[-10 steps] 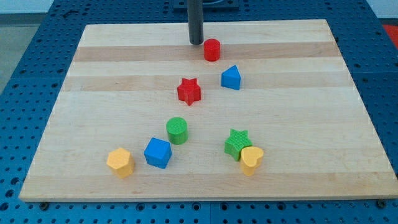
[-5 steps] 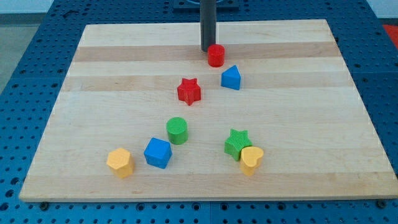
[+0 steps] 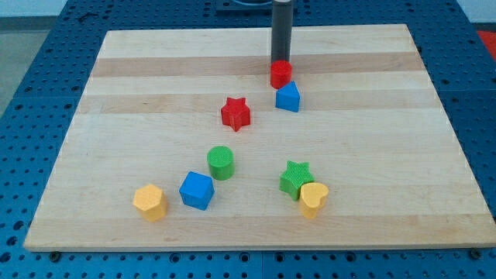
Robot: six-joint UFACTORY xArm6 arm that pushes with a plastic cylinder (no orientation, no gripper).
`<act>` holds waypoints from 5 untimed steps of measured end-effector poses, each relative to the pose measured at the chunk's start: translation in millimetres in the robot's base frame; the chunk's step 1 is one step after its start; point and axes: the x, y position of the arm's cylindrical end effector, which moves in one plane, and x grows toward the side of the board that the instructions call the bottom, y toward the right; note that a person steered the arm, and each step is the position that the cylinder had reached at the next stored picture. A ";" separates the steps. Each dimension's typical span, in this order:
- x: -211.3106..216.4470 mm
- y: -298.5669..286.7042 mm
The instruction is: Push the red circle closer to the blue triangle
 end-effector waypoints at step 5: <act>47.5 -25.4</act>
